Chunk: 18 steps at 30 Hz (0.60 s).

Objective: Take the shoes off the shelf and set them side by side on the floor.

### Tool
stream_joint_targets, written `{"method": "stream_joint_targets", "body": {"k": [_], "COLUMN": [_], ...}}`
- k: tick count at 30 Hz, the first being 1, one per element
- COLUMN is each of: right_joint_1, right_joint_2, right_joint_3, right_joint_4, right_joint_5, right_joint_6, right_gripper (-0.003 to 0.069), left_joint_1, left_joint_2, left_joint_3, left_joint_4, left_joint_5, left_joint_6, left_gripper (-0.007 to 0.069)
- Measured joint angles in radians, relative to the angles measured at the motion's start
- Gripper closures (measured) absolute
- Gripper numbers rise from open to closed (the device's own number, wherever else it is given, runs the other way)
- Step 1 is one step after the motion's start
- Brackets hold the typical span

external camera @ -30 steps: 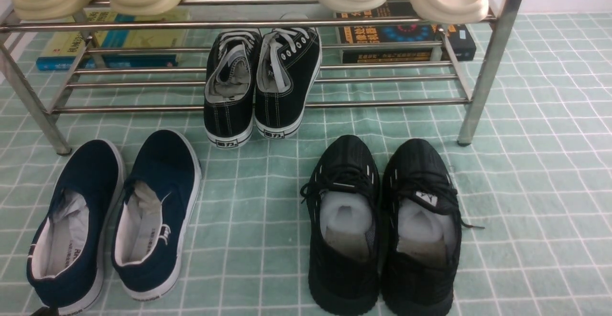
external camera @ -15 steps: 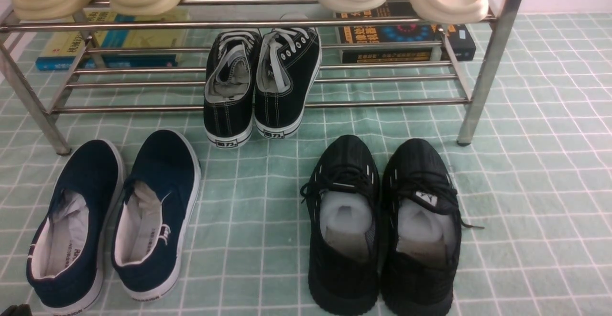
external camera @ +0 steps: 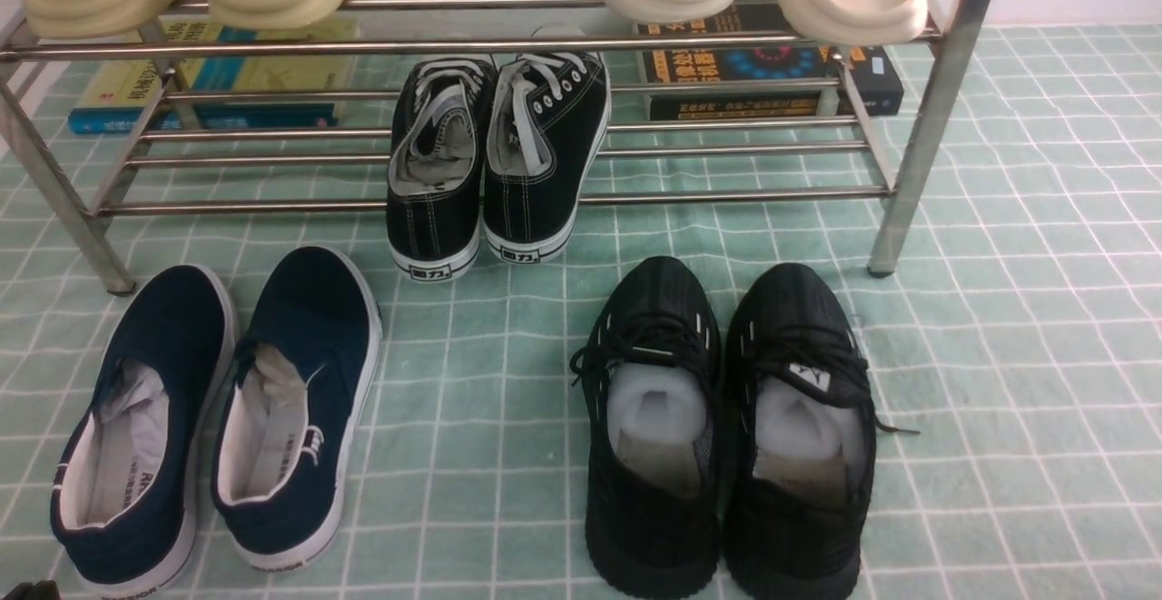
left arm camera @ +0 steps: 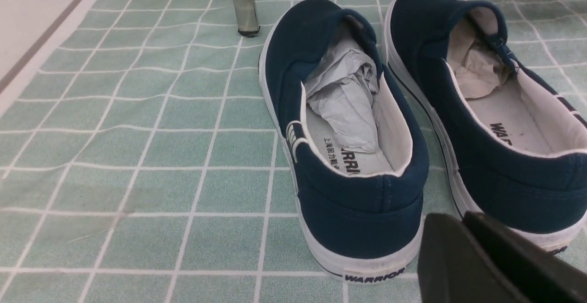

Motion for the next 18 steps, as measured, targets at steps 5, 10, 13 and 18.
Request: {"method": "stream_joint_targets", "body": {"k": [5, 10, 13, 18], "right_joint_1": [0.000, 0.000, 0.000, 0.000], "right_joint_2": [0.000, 0.000, 0.000, 0.000], "right_joint_3": [0.000, 0.000, 0.000, 0.000], "right_joint_4": [0.000, 0.000, 0.000, 0.000], "right_joint_5": [0.000, 0.000, 0.000, 0.000], "right_joint_6": [0.000, 0.000, 0.000, 0.000], "right_gripper": [0.0419, 0.0419, 0.0419, 0.0419], "left_joint_1": [0.000, 0.000, 0.000, 0.000], "left_joint_2": [0.000, 0.000, 0.000, 0.000], "left_joint_3": [0.000, 0.000, 0.000, 0.000], "left_joint_4": [0.000, 0.000, 0.000, 0.000], "left_joint_5": [0.000, 0.000, 0.000, 0.001], "left_joint_6": [0.000, 0.000, 0.000, 0.000], "left_gripper": [0.0552, 0.0548, 0.0542, 0.0536]}}
